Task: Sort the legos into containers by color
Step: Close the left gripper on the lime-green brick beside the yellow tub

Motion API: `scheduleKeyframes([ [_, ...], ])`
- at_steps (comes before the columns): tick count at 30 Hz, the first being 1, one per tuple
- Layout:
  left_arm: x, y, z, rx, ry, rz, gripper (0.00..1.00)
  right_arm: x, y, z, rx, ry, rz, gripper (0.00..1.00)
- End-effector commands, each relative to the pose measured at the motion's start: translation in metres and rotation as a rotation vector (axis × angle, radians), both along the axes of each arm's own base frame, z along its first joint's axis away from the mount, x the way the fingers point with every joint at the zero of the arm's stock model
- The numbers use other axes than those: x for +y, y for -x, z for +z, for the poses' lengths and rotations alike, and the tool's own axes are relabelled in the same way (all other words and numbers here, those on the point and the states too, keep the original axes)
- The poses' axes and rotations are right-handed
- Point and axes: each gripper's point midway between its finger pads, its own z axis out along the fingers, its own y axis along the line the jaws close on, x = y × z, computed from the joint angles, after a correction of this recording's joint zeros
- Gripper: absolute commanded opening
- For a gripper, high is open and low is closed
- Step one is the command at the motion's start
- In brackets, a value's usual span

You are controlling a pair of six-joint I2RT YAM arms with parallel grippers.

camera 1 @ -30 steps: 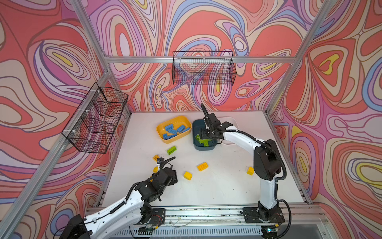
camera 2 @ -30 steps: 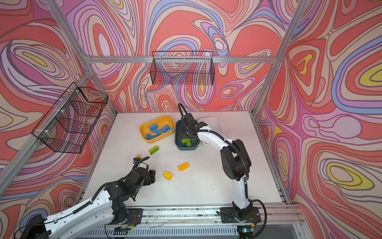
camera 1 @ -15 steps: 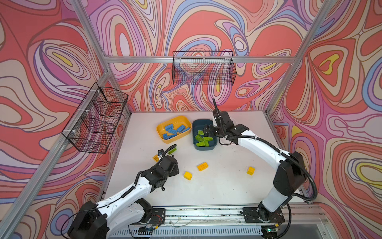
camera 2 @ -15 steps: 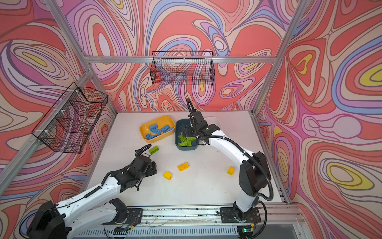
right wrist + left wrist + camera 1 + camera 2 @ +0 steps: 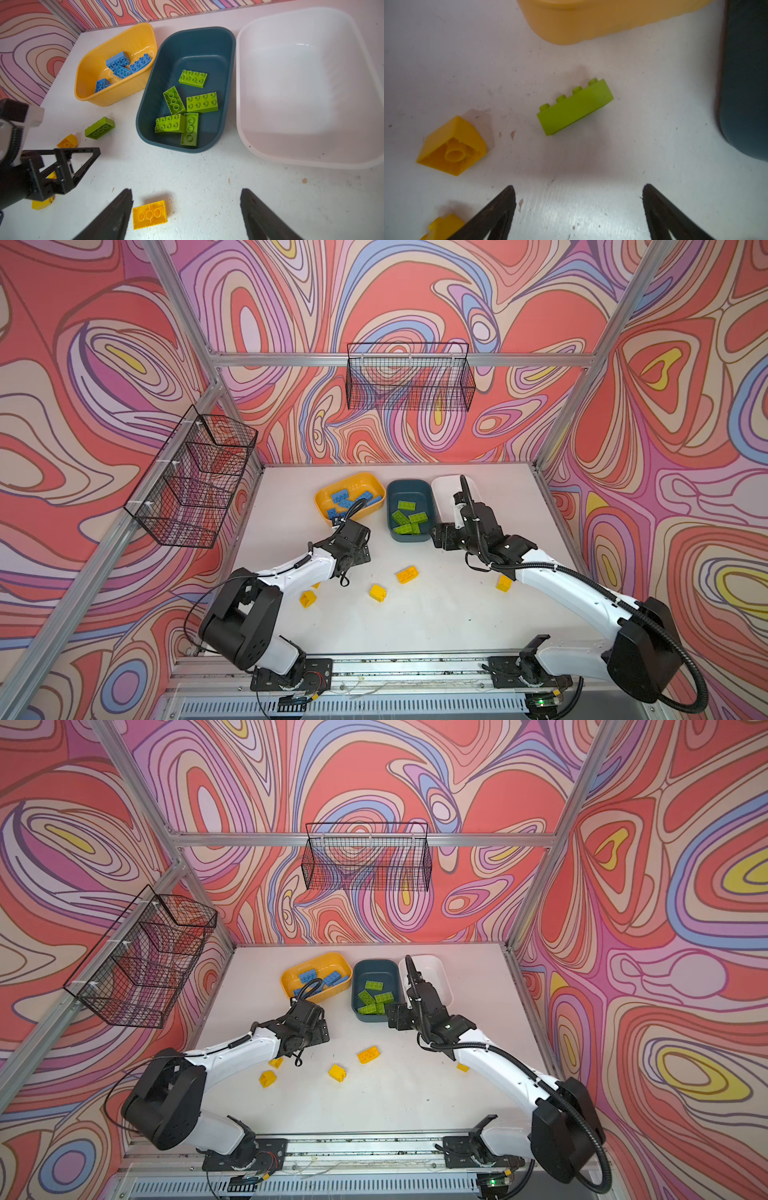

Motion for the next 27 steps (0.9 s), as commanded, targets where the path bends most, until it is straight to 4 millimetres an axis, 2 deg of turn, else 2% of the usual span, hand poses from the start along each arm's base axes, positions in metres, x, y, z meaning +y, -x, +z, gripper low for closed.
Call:
scheduleKeyframes([
  [1,0.003,-0.019,-0.007,-0.002,0.024,0.035,0.95,0.0,-0.004,0.008,-0.062,-0.024,-0.003,0.85],
  [7,0.004,-0.038,-0.021,0.014,0.024,0.051,0.94,0.0,-0.003,-0.006,-0.039,0.001,0.003,0.85],
  [12,0.004,-0.048,-0.024,0.009,0.016,0.053,0.92,0.004,-0.005,-0.012,-0.03,-0.003,0.011,0.85],
  [21,0.002,-0.066,-0.027,-0.001,-0.024,0.042,0.85,0.005,-0.006,-0.015,-0.032,-0.007,0.016,0.84],
  [27,-0.004,-0.073,-0.031,0.003,-0.015,0.025,0.77,0.004,-0.005,-0.013,-0.043,-0.006,0.016,0.84],
])
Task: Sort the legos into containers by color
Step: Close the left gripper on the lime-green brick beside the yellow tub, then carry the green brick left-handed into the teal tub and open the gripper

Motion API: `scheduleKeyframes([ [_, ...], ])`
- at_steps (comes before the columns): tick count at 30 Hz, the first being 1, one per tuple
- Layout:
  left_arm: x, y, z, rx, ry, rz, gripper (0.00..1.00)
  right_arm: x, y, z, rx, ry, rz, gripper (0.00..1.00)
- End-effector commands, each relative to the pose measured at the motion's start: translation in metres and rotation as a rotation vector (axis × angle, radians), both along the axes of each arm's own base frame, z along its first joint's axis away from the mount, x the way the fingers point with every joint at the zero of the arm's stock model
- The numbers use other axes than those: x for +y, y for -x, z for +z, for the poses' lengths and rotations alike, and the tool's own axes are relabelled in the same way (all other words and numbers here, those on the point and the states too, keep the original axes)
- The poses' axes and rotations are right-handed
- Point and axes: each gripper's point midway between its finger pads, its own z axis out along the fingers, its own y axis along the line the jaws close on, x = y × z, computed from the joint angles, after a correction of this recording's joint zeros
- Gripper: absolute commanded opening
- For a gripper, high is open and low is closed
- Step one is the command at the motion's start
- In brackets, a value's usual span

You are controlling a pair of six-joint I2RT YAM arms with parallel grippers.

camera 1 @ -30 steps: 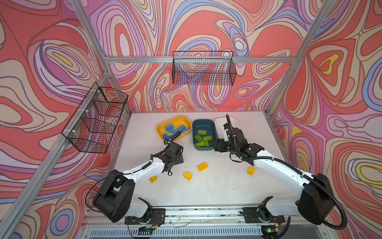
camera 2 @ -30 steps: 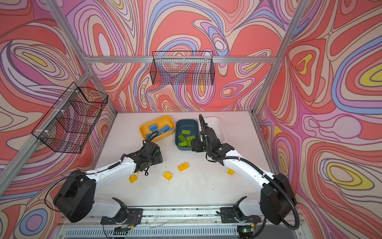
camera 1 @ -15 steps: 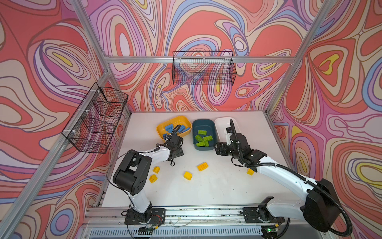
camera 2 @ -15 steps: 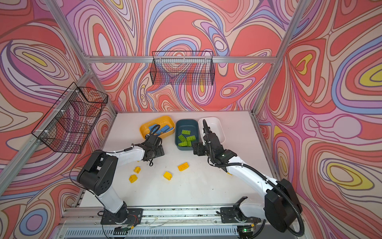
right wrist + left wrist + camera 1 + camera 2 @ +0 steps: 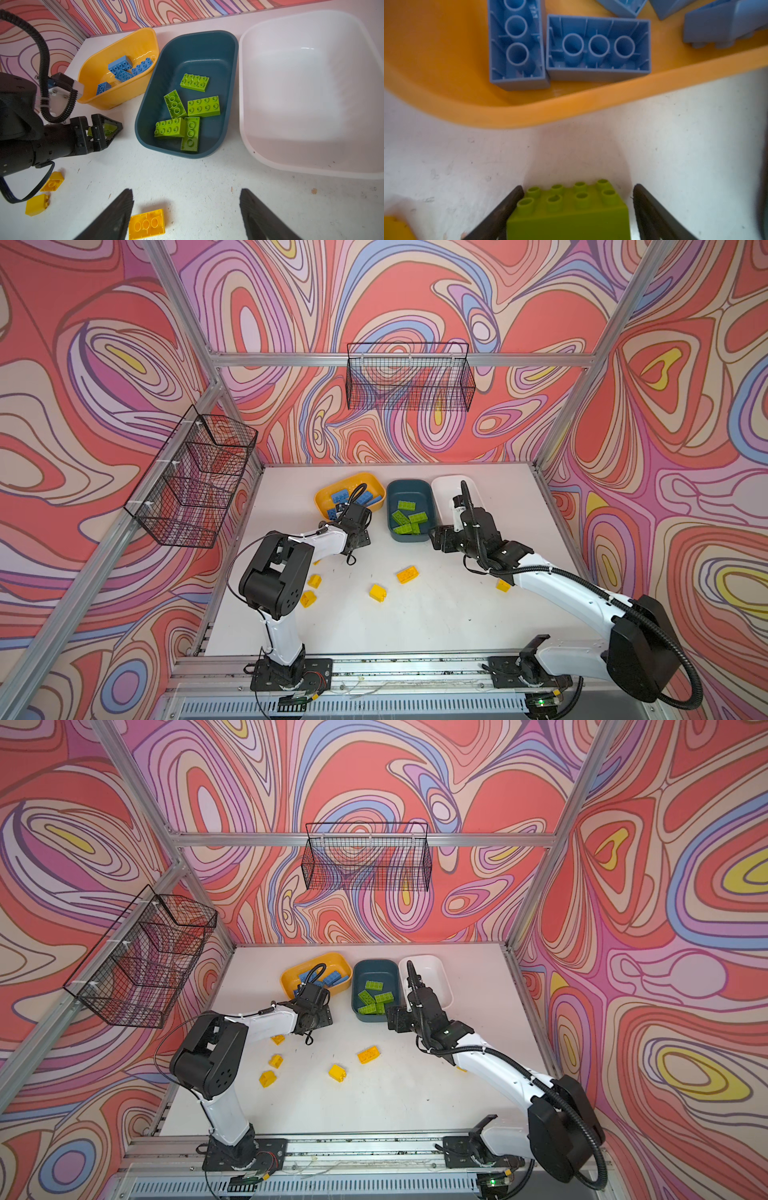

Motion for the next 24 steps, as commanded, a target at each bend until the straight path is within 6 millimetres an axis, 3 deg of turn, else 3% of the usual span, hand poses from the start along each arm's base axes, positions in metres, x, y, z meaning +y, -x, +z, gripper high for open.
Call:
scheduleKeyframes([
  [1,0.0,-0.008,-0.001,-0.009,-0.008,-0.004,0.76,0.0,0.0,-0.001,-0.013,0.006,0.008,0.84],
  [5,-0.001,-0.009,0.0,-0.013,-0.008,-0.011,0.69,0.0,0.0,-0.002,-0.012,0.007,0.006,0.84],
  [10,-0.004,-0.007,0.003,-0.022,0.013,-0.022,0.54,0.0,0.0,-0.002,-0.011,0.008,0.006,0.84],
  [14,-0.006,-0.004,0.01,-0.031,0.034,-0.03,0.51,-0.001,0.001,-0.001,-0.011,0.008,0.004,0.84],
  [19,-0.019,0.001,0.041,-0.075,0.047,-0.086,0.49,-0.002,0.003,0.003,-0.014,-0.003,0.005,0.84],
  [24,-0.054,0.003,0.086,-0.119,0.073,-0.217,0.49,-0.002,0.007,0.011,-0.016,-0.027,0.008,0.84],
])
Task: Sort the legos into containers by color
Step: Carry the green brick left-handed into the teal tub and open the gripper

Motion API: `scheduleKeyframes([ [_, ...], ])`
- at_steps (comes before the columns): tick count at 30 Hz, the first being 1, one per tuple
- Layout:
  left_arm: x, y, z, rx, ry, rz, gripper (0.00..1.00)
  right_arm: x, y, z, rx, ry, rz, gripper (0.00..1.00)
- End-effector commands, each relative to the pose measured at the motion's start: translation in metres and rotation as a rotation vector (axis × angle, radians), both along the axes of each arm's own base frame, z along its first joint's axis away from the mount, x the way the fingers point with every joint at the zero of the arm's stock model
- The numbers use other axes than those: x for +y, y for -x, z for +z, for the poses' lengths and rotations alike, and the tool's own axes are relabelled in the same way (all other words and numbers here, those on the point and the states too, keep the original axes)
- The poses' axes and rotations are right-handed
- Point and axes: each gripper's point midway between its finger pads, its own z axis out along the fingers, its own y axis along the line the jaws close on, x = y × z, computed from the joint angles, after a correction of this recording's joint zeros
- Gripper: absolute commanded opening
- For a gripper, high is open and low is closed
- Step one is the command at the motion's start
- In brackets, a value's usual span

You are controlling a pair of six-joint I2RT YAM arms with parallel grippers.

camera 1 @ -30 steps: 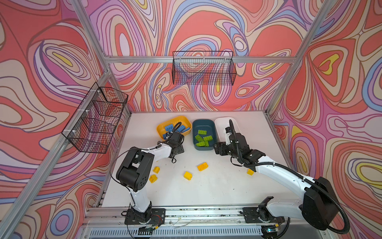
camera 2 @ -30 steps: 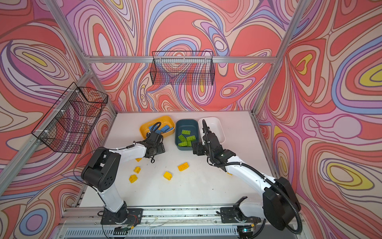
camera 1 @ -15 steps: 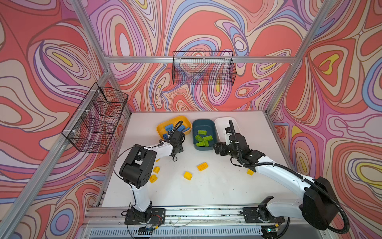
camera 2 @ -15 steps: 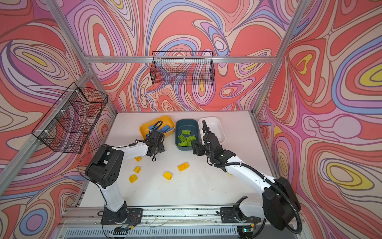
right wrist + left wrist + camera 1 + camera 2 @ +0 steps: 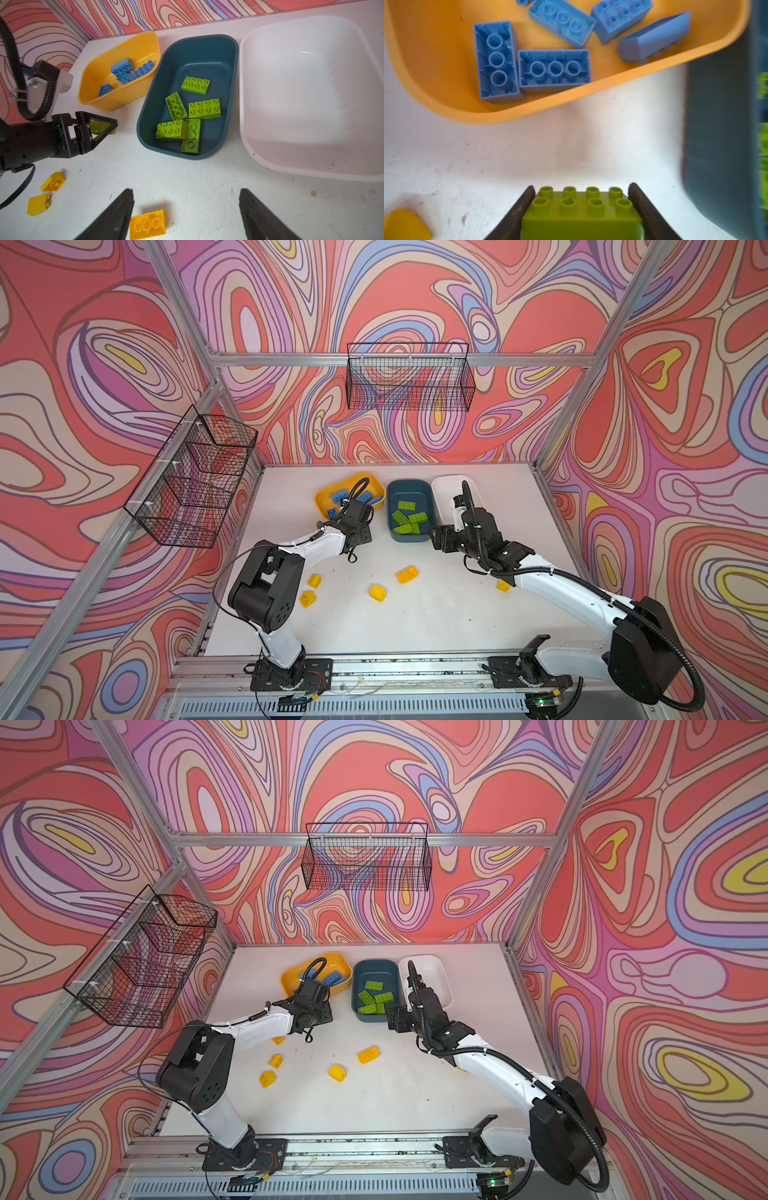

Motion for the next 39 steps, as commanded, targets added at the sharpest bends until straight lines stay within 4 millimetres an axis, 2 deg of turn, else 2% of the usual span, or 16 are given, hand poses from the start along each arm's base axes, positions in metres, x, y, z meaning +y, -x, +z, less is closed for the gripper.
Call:
scheduleKeyframes([
  [1,-0.03,-0.001,0.041,-0.038,0.021,-0.115,0.49,-0.002,0.007,0.005,0.006,-0.022,0.001,0.84],
  [4,-0.058,-0.005,0.06,-0.05,0.051,-0.189,0.49,-0.006,0.013,0.006,0.024,-0.028,-0.01,0.84],
  [9,-0.099,-0.016,0.078,-0.064,0.104,-0.273,0.49,-0.02,0.031,0.001,0.058,-0.007,-0.027,0.84],
  [13,-0.125,-0.027,0.081,-0.066,0.123,-0.318,0.49,-0.031,0.046,-0.005,0.075,-0.006,-0.046,0.84],
  [16,-0.139,-0.036,0.075,-0.053,0.137,-0.336,0.49,-0.038,0.055,-0.009,0.095,-0.009,-0.059,0.84],
  [22,-0.155,-0.052,0.054,-0.01,0.14,-0.344,0.49,-0.049,0.069,-0.016,0.113,-0.014,-0.084,0.84],
  [31,-0.161,-0.06,0.055,-0.004,0.127,-0.353,0.53,-0.052,0.073,-0.016,0.121,-0.021,-0.096,0.84],
  [35,-0.16,-0.061,0.058,-0.005,0.116,-0.354,0.67,-0.053,0.073,-0.017,0.126,-0.019,-0.103,0.84],
  [39,-0.16,-0.06,0.07,-0.014,0.117,-0.364,0.8,-0.059,0.071,-0.02,0.147,-0.003,-0.15,0.84],
])
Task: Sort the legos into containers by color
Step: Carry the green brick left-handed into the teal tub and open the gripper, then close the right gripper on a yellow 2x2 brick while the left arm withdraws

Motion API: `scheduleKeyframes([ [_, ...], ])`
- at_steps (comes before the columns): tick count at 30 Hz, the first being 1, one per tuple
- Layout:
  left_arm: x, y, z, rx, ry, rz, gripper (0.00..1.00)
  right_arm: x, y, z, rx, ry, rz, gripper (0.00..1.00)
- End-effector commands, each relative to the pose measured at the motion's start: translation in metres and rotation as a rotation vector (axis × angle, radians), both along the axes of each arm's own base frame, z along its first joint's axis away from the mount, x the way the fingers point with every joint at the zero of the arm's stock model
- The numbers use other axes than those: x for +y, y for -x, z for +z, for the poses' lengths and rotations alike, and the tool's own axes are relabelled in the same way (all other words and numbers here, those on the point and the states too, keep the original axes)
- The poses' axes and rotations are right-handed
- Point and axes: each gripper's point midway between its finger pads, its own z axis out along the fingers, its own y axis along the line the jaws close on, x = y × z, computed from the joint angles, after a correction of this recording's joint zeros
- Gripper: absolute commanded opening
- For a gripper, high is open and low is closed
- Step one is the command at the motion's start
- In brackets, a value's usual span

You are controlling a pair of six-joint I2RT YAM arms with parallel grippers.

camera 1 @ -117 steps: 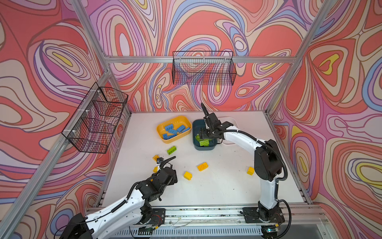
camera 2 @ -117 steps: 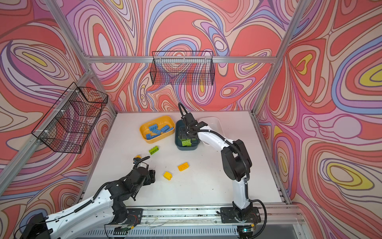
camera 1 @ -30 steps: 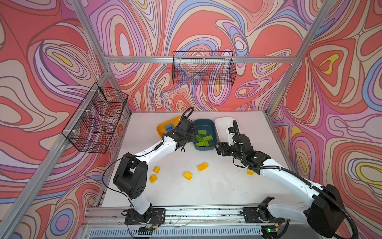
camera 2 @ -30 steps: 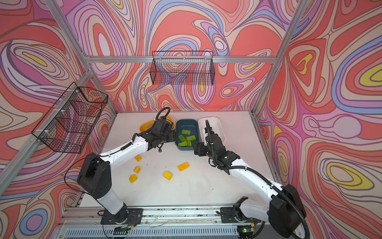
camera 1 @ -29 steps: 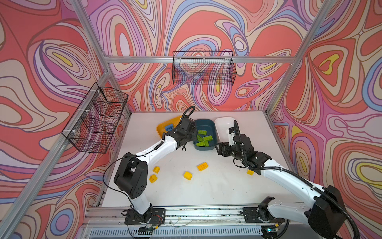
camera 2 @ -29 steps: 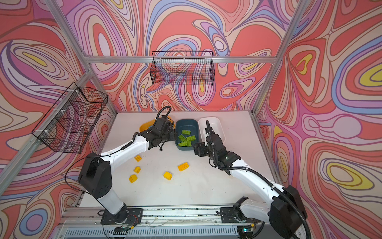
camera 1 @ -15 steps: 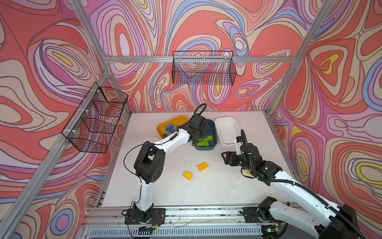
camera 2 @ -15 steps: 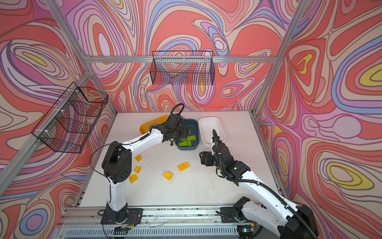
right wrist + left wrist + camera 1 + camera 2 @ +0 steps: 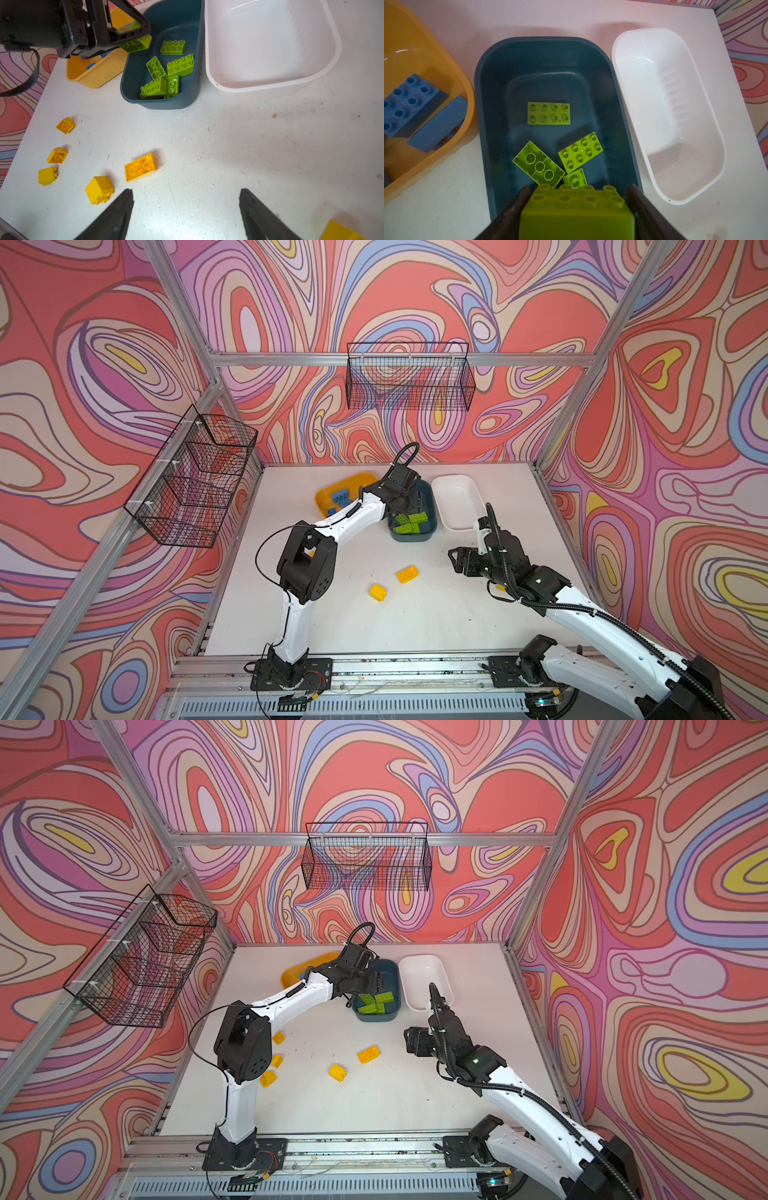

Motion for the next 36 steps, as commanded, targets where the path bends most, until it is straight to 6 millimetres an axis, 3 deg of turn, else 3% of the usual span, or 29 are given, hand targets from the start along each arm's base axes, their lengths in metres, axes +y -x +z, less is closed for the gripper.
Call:
scheduleKeyframes([
  [1,0.003,0.003,0.01,0.001,-0.026,-0.014,0.82,-0.012,-0.001,-0.005,0.027,0.031,-0.071,0.84],
  [7,0.009,0.015,0.05,-0.046,0.012,-0.019,0.88,-0.048,0.001,-0.024,0.116,0.171,-0.248,0.87],
  [13,0.019,0.057,0.082,-0.123,0.07,-0.038,0.88,-0.088,0.003,-0.031,0.163,0.201,-0.394,0.93],
  [19,0.036,0.12,0.053,-0.114,0.09,-0.043,0.87,-0.129,0.002,-0.044,0.19,0.167,-0.577,0.98],
  [26,0.075,0.175,0.025,-0.087,0.074,-0.032,0.86,-0.135,0.009,-0.073,0.284,0.164,-0.631,0.98],
  [31,0.099,0.198,0.009,-0.082,0.077,-0.001,0.86,-0.137,0.018,-0.097,0.341,0.162,-0.664,0.97],
  [36,0.11,0.206,0.001,-0.081,0.07,0.013,0.86,-0.136,0.021,-0.116,0.386,0.172,-0.667,0.95],
])
